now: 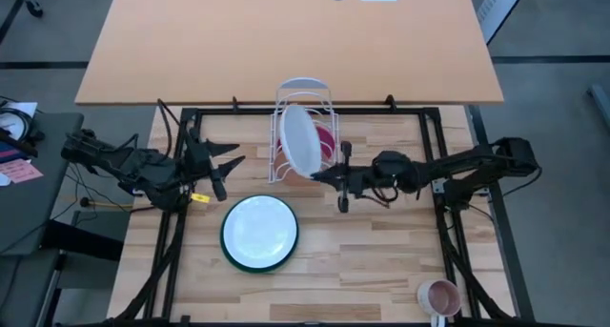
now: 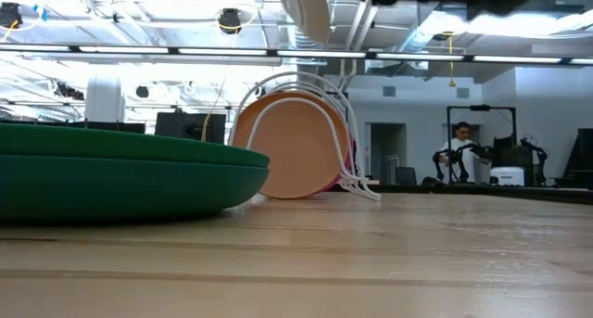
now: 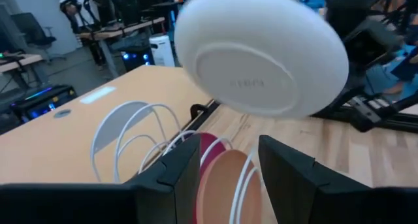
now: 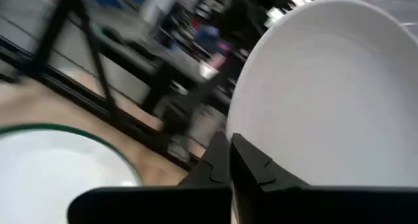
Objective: Sort dishes
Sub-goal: Put the white plate on the dish rack
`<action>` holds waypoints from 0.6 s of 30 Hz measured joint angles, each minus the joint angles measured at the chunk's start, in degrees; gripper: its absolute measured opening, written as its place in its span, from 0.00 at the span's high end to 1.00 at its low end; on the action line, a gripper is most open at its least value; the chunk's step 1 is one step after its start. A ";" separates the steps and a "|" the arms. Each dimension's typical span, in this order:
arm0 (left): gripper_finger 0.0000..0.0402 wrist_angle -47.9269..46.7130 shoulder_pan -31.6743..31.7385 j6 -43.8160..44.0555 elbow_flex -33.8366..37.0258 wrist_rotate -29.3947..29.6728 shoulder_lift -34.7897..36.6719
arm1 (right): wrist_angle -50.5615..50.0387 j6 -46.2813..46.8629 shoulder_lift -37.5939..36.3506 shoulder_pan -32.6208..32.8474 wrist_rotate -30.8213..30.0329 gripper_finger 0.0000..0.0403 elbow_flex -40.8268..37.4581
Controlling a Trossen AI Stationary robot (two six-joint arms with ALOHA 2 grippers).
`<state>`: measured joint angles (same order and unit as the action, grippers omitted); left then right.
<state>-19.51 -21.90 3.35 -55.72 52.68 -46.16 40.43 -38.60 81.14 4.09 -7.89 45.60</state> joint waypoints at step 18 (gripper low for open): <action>0.44 1.82 1.00 -0.48 0.00 1.62 -0.06 | -22.28 -29.29 12.33 16.21 -57.20 1.00 24.63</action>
<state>-17.69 -20.91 2.87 -55.72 54.30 -46.22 18.16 -67.89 93.48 20.30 -65.10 70.23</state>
